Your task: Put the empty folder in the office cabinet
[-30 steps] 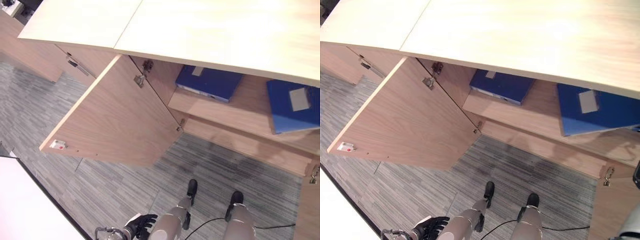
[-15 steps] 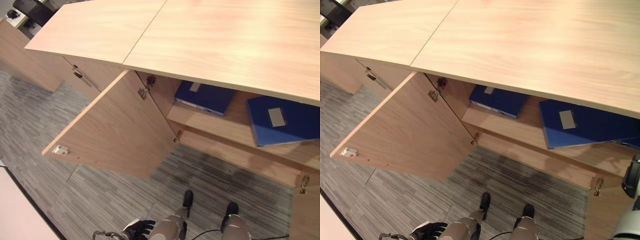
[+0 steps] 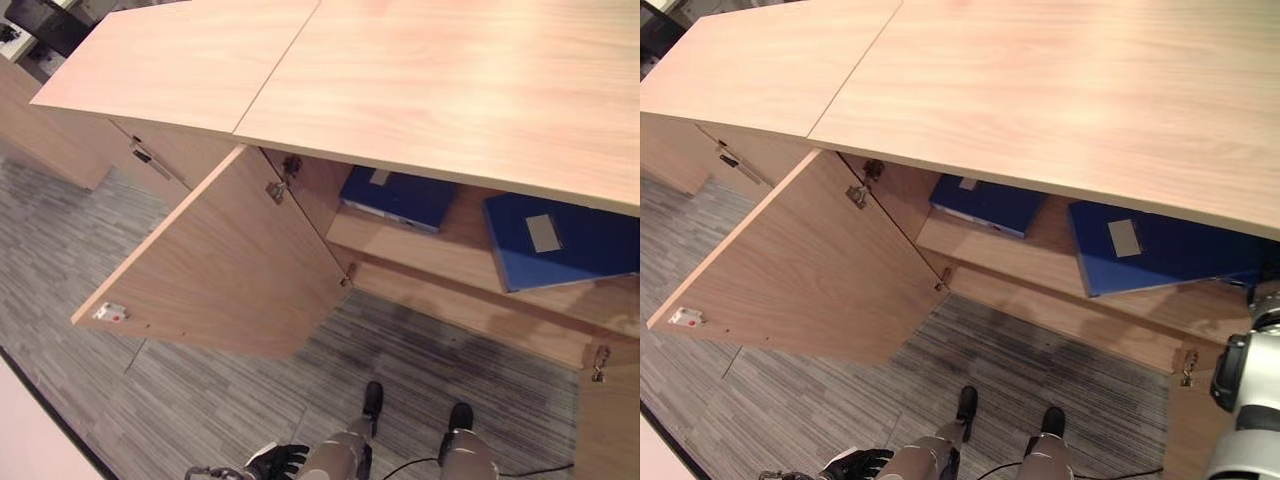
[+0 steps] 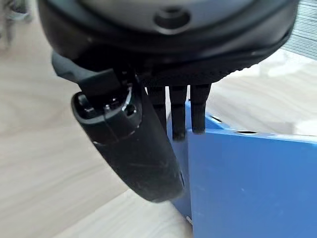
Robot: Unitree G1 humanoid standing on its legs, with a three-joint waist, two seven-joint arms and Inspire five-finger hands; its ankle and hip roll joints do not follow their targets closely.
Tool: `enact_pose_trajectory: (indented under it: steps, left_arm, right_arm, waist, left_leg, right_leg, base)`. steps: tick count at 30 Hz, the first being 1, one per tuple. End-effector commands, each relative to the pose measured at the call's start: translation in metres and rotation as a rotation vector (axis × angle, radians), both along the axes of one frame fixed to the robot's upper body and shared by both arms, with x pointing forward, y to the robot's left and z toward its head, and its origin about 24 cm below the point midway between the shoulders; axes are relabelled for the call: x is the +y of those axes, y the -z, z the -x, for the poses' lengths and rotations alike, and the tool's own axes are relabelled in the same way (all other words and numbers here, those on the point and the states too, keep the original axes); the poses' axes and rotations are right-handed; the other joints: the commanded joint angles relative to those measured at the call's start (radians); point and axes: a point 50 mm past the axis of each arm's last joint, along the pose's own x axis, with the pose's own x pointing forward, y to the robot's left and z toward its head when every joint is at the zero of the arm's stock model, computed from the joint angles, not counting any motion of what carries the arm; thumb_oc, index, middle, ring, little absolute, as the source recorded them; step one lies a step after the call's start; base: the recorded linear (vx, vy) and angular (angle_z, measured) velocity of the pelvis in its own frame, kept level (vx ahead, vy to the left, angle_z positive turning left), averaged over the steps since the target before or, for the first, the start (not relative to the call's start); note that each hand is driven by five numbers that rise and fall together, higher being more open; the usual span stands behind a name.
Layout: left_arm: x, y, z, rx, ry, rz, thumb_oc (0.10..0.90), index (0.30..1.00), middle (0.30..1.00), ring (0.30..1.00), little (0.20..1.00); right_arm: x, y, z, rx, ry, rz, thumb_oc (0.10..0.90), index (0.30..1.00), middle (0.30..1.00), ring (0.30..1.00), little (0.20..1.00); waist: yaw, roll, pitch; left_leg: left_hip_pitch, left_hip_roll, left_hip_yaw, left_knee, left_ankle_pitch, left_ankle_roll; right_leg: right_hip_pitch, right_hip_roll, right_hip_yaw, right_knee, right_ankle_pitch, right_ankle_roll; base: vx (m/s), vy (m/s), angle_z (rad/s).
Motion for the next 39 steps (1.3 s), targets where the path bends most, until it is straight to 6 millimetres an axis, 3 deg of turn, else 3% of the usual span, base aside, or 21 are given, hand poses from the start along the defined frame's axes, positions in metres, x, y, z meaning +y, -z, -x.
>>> enact_pose_trajectory:
  steps: [1, 10, 17, 25, 32, 39]
  left_arm:
    - [-0.007, 0.004, 0.008, 0.013, -0.015, 0.027, 0.8, 0.9, 0.9, 0.9, 0.9]
    - [-0.008, 0.006, 0.009, 0.015, -0.018, 0.024, 0.8, 0.9, 0.9, 0.9, 0.9]
    - [-0.013, 0.01, 0.008, 0.017, -0.065, 0.021, 0.8, 0.9, 0.9, 0.9, 0.9]
    - [-0.02, 0.014, 0.007, 0.027, -0.146, 0.022, 0.8, 0.9, 0.9, 0.9, 0.9]
    - [-0.02, 0.017, 0.006, 0.038, -0.189, -0.001, 0.8, 0.9, 0.9, 0.9, 0.9]
    - [-0.022, 0.019, 0.007, 0.052, -0.232, -0.01, 0.8, 0.9, 0.9, 0.9, 0.9]
  right_arm:
    - [-0.017, -0.046, 0.007, -0.136, 0.07, 0.164, 0.4, 0.3, 0.3, 0.3, 0.3]
    - [-0.013, -0.045, 0.002, -0.185, 0.07, 0.182, 0.4, 0.3, 0.3, 0.3, 0.3]
    - [0.011, -0.03, -0.02, -0.275, -0.004, 0.216, 0.4, 0.3, 0.3, 0.3, 0.3]
    - [0.048, 0.016, -0.024, -0.321, -0.055, 0.265, 0.4, 0.3, 0.3, 0.3, 0.3]
    - [0.081, 0.075, 0.011, -0.288, -0.078, 0.279, 0.4, 0.3, 0.3, 0.3, 0.3]
    - [0.112, 0.099, 0.026, -0.18, -0.249, 0.361, 0.4, 0.3, 0.3, 0.3, 0.3]
  waist:
    - [0.009, -0.045, -0.002]
    - [0.0, -0.047, -0.006]
    - [-0.025, -0.071, -0.021]
    - [-0.075, -0.105, -0.044]
    - [-0.12, -0.139, -0.078]
    - [-0.154, -0.168, -0.1]
  left_leg:
    - [0.131, -0.019, -0.001, -0.004, -0.218, -0.01]
    - [0.131, -0.02, 0.001, -0.004, -0.22, -0.007]
    - [0.142, -0.016, 0.011, -0.006, -0.223, -0.005]
    - [0.172, -0.008, 0.032, -0.008, -0.234, -0.001]
    - [0.217, 0.001, 0.055, -0.009, -0.252, 0.003]
    - [0.247, 0.009, 0.085, -0.009, -0.266, 0.006]
  right_leg:
    - [0.061, 0.014, -0.024, -0.146, 0.036, 0.054]
    - [0.06, 0.009, -0.019, -0.144, 0.04, 0.056]
    - [0.08, 0.011, -0.011, -0.171, 0.056, 0.057]
    - [0.119, 0.026, 0.0, -0.2, 0.068, 0.055]
    - [0.165, 0.043, 0.008, -0.223, 0.068, 0.05]
    - [0.187, 0.055, 0.026, -0.239, 0.074, 0.049]
  base:
    - [-0.02, 0.017, -0.04]
    - [-0.01, 0.006, -0.02]
    - [0.0, 0.006, -0.03]
    - [0.04, 0.011, -0.11]
    - [0.07, 0.003, -0.09]
    - [0.06, -0.008, -0.2]
